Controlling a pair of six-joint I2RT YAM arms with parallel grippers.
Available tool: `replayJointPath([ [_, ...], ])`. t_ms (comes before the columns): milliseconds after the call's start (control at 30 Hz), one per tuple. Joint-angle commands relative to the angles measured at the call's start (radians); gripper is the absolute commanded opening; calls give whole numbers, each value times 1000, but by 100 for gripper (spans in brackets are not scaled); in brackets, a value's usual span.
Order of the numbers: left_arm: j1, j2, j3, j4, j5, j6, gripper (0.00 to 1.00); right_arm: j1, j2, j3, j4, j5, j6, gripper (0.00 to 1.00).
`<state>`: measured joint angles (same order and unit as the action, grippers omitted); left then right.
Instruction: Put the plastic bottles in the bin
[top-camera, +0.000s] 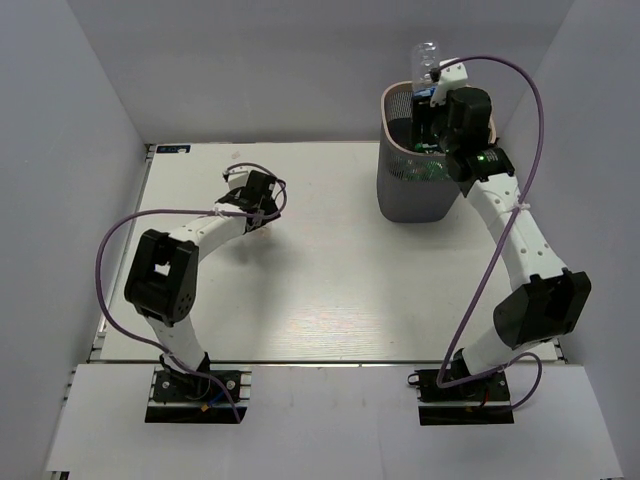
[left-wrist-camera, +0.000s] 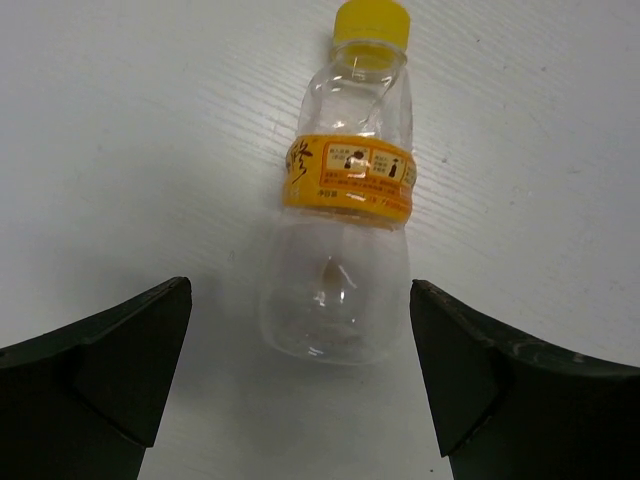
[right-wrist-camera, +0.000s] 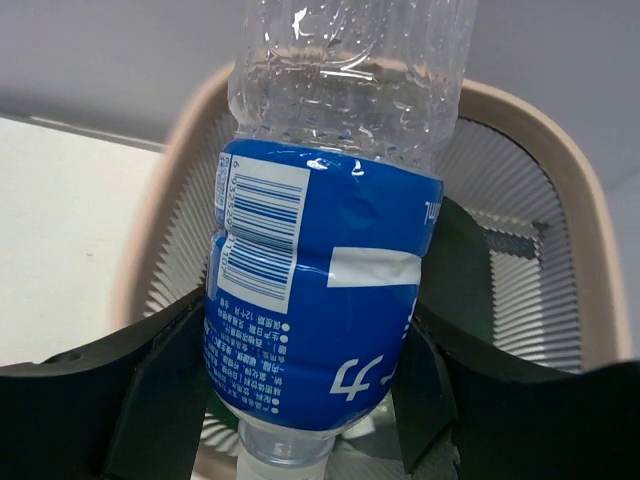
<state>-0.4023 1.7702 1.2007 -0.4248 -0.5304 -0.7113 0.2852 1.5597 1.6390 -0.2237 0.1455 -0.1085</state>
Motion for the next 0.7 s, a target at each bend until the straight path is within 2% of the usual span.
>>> replayJointPath([
  [0,20,-9,74,35,38,47,100,-50,3,30,-9,-26,0,53],
  [67,20,23,106,24,38,70,100,-78,23,42,-37,-75,-16,88],
  [100,20,23,106,24,38,70,100,-81,23,41,-43,-87,-20,90],
  [467,51,173,203,-31,69,111,100,-152,-105,-16,-103,-265,21,90],
  [533,51,199,227,-49,81,124,97,-165,-162,-63,-106,-280,30,90],
  [667,51,222,228,-49,104,124,76,-179,-245,-145,-109,-300,36,90],
])
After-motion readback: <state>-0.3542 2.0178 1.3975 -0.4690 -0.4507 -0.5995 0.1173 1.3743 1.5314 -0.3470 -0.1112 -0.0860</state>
